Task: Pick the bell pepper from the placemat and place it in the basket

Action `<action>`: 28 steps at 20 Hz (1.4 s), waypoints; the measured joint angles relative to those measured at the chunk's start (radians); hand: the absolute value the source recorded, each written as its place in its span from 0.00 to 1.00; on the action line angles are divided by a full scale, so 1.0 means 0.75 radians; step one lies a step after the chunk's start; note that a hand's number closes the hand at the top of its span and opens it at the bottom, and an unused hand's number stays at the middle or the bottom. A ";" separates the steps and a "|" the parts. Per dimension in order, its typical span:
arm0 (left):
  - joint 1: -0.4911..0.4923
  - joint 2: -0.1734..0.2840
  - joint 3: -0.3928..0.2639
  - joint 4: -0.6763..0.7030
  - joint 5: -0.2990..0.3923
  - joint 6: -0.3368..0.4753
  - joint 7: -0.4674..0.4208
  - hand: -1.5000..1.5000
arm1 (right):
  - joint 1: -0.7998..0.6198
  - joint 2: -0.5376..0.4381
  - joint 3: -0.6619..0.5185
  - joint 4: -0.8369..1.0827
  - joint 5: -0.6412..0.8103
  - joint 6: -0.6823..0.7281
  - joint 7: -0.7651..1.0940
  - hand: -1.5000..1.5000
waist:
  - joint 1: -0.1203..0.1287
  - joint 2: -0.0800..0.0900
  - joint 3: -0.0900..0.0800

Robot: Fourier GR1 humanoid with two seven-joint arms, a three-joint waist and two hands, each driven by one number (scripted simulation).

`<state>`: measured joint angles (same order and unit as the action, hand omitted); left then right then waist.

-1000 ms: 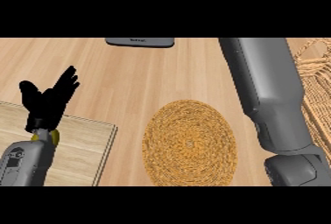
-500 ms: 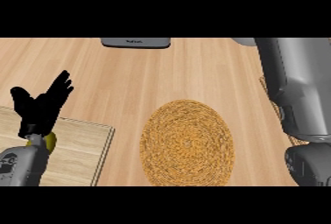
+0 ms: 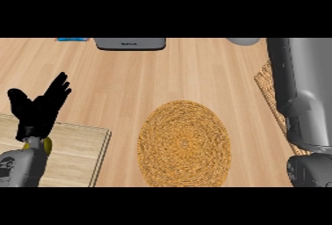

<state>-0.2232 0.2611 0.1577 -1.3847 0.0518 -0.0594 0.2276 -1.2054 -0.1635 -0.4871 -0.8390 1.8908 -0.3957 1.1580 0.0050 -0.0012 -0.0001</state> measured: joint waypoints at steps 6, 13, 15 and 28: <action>0.026 0.008 0.017 -0.002 0.008 -0.012 -0.016 0.50 | 0.149 0.021 -0.053 -0.140 -0.036 -0.043 -0.055 1.00 | -0.006 -0.001 0.000; 0.027 -0.002 0.011 -0.014 -0.003 -0.003 -0.016 0.50 | 0.330 0.053 -0.130 -0.324 0.014 -0.108 -0.057 0.00 | -0.009 0.000 0.000; 0.018 -0.012 0.000 -0.029 -0.009 0.008 0.007 0.50 | 0.357 0.057 -0.163 -0.347 0.012 -0.124 -0.058 0.00 | -0.007 0.001 0.001; -0.007 -0.012 0.019 0.012 -0.007 0.003 0.002 0.50 | 0.476 0.072 -0.223 -0.602 -0.104 -0.297 -0.165 0.00 | -0.014 -0.002 0.000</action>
<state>-0.2282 0.2522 0.1717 -1.3756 0.0469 -0.0571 0.2294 -0.8482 -0.1095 -0.6541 -1.2909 1.8131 -0.6181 1.0343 -0.0052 -0.0025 0.0000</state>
